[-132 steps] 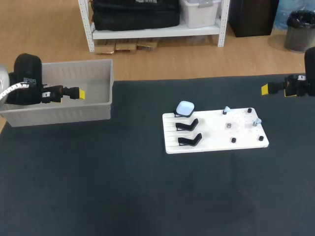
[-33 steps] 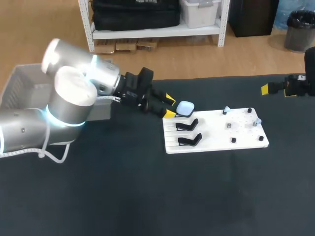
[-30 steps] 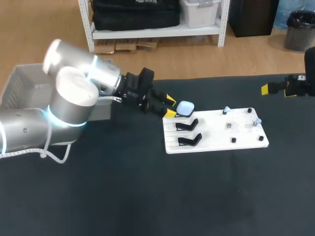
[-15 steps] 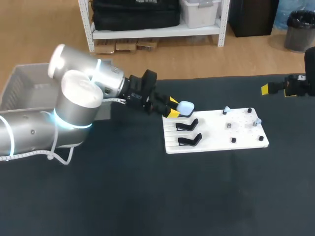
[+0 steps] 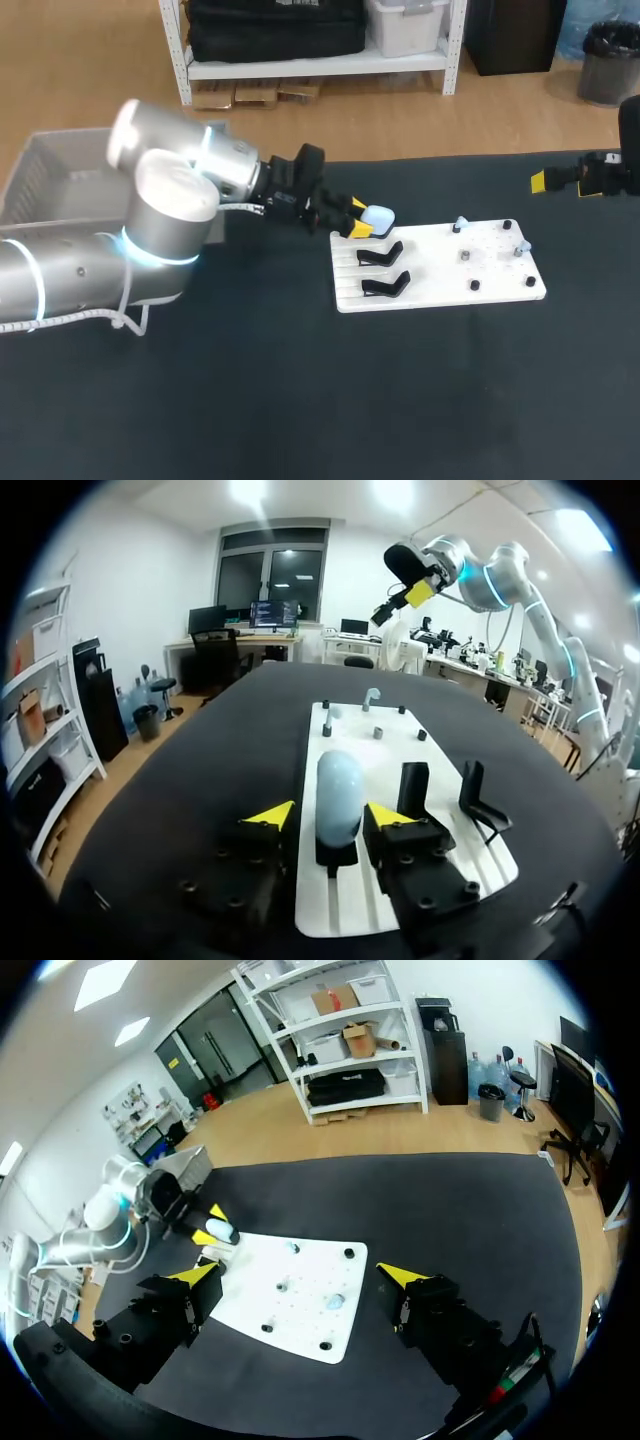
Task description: Pick up each earbud case from the left stands, insert the matching earbuds, close the lid, and place the case in the box.
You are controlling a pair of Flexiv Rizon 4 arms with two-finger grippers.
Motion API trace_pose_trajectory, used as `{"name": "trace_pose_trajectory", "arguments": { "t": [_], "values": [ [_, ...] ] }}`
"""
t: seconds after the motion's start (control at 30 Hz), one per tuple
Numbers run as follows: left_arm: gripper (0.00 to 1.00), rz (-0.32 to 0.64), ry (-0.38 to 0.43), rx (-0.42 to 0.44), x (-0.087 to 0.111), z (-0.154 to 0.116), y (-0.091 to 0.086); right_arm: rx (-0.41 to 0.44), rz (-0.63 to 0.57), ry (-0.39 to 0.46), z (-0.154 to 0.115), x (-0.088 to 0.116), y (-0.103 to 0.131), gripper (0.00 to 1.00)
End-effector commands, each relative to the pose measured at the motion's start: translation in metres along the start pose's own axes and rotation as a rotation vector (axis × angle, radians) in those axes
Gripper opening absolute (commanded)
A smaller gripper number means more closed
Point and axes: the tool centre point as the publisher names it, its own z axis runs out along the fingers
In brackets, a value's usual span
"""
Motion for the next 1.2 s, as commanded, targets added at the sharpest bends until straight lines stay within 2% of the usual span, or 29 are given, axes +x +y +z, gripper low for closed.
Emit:
{"name": "trace_pose_trajectory", "arguments": {
  "t": [0.03, 0.27, 0.37, 0.43, 0.57, 0.63, 0.8, 0.9, 1.2],
  "values": [
    [0.43, 0.005, -0.007, -0.003, 0.001, 0.005, 0.002, 0.002, 0.0, 0.001, 0.0, 0.0, 0.0, 1.0],
    [0.42, 0.002, -0.017, -0.006, 0.001, 0.008, 0.003, 0.002, 0.0, 0.001, 0.0, 0.0, 0.0, 1.0],
    [0.39, 0.0, -0.021, -0.006, 0.002, 0.009, 0.003, 0.002, 0.0, 0.001, 0.0, 0.0, 0.0, 1.0],
    [0.33, -0.002, -0.024, -0.005, 0.003, 0.01, 0.002, 0.002, 0.0, 0.001, 0.0, 0.0, 0.0, 1.0],
    [0.13, -0.003, -0.031, -0.006, 0.002, 0.009, -0.001, 0.002, 0.0, 0.001, 0.0, 0.0, 0.0, 1.0],
    [0.0, -0.002, -0.034, -0.007, 0.001, 0.008, -0.002, 0.002, 0.0, 0.001, 0.0, 0.0, 0.0, 1.0],
    [0.0, 0.009, -0.057, -0.015, -0.007, -0.005, -0.01, 0.002, 0.0, 0.001, 0.0, 0.0, 0.0, 1.0],
    [0.0, 0.021, -0.097, -0.025, -0.018, -0.02, -0.018, 0.002, 0.0, 0.001, 0.0, 0.0, 0.0, 1.0],
    [0.0, 0.083, -0.236, -0.074, -0.066, -0.056, -0.05, 0.002, 0.0, 0.001, 0.0, 0.0, 0.0, 1.0]
  ]
}}
